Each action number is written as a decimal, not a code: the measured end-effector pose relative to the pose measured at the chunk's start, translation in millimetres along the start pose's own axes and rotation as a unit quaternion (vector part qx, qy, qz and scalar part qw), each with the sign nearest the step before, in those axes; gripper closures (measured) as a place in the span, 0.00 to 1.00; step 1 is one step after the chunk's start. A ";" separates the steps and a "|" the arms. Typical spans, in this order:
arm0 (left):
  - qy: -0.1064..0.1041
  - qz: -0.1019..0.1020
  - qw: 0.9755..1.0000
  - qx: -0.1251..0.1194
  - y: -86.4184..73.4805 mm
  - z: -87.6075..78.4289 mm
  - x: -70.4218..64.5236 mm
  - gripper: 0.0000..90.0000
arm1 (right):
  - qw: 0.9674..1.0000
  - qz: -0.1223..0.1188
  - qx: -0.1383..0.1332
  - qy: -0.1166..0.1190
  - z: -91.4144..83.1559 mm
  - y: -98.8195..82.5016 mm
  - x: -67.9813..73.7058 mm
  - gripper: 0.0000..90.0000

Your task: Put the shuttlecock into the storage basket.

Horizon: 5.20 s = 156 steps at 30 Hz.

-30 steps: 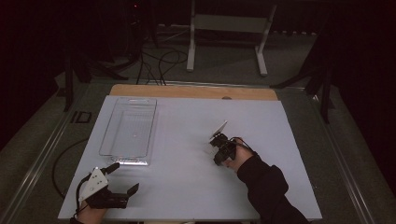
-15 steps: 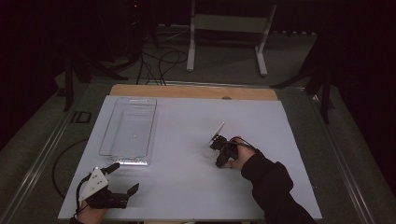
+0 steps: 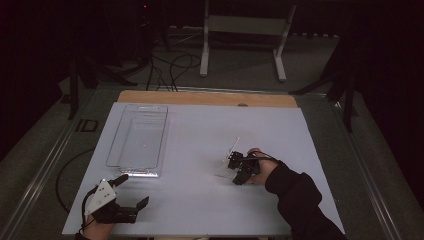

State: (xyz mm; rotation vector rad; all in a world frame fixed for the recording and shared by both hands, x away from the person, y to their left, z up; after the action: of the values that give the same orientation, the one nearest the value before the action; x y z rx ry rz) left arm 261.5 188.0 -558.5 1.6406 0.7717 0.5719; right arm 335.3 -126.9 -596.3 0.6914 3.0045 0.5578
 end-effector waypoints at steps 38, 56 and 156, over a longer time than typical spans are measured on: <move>-0.002 -0.001 1.000 0.002 -0.6 1.1 -0.6 0.00 | 0.972 -0.209 -0.023 0.101 -15.1 -7.0 47.3 0.73; -0.003 -0.002 1.000 0.002 -0.9 1.4 -0.5 0.00 | 0.964 -0.228 -0.064 0.120 -28.6 3.7 60.5 0.73; -0.234 0.002 0.931 0.281 72.1 108.5 -96.6 0.17 | 0.953 -0.246 -0.109 0.137 -45.9 17.1 75.8 0.73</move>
State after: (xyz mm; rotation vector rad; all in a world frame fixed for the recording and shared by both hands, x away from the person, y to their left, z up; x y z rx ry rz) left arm 289.5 37.0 -506.2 2.1923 0.5976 -0.0709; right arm 270.2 -95.9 -542.1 -0.1637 3.1012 0.9910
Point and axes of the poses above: each handheld gripper's, and its own axes: z roughly forward along the jaws, y roughly out of its top, x roughly to its left, the point moved 10 cm from there along z, roughly forward along the jaws, and after that the axes turned 11 degrees about -x, right-handed, at the moved point
